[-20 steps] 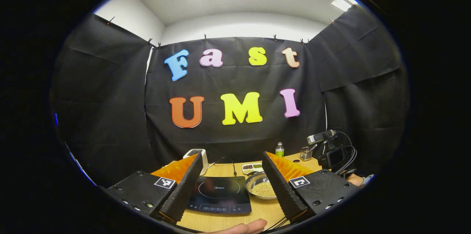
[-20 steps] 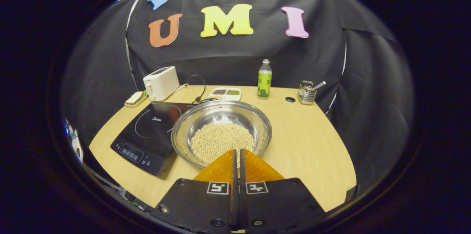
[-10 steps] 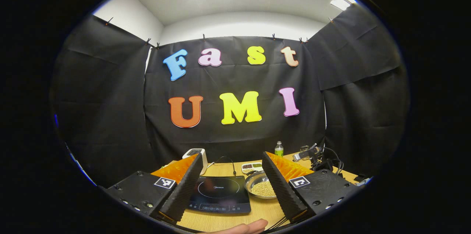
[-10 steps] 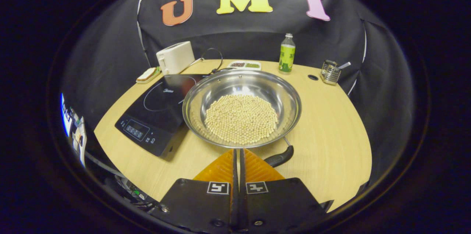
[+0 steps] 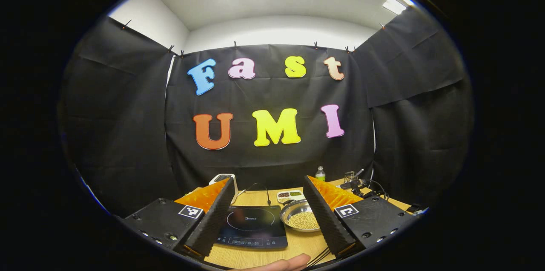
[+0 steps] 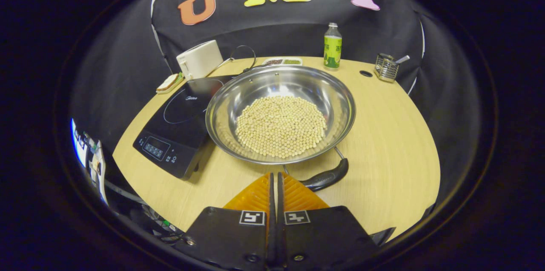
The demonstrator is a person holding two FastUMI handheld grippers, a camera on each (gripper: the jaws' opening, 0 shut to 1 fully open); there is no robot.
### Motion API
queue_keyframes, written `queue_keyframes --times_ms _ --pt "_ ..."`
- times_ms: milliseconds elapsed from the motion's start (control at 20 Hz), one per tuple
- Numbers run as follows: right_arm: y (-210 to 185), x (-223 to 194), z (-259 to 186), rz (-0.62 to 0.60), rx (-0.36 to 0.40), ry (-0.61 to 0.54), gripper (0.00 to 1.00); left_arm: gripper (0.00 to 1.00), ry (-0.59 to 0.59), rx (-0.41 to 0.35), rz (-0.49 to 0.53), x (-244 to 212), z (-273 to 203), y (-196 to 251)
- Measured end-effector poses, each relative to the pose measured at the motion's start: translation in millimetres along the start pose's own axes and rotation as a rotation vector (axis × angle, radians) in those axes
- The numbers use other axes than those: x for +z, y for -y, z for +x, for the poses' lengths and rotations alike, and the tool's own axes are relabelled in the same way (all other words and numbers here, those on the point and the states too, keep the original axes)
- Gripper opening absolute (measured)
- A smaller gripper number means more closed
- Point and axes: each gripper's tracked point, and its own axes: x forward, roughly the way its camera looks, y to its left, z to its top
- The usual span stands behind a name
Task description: First push the handle of the pot to place it horizontally, then grasp the pot with both hands and set it on the induction cooktop.
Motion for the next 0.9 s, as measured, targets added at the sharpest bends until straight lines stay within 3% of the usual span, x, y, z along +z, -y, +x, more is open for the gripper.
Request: queue_keyframes --times_ms 200,250,400,900 --pt "-11 -2 3 0.012 0.032 -0.013 0.0 0.96 0.001 -0.012 0.002 -1 0 4" --pt "-10 -1 3 0.012 0.028 -0.011 0.04 0.96 0.0 -0.013 0.003 -2 -1 4" --pt "-1 1 8 0.023 0.001 -0.019 0.01 0.96 -0.007 -0.015 0.002 -6 -1 6" --pt "18 4 7 0.074 0.012 -0.023 0.04 0.96 -0.014 -0.022 0.009 -7 4 13"
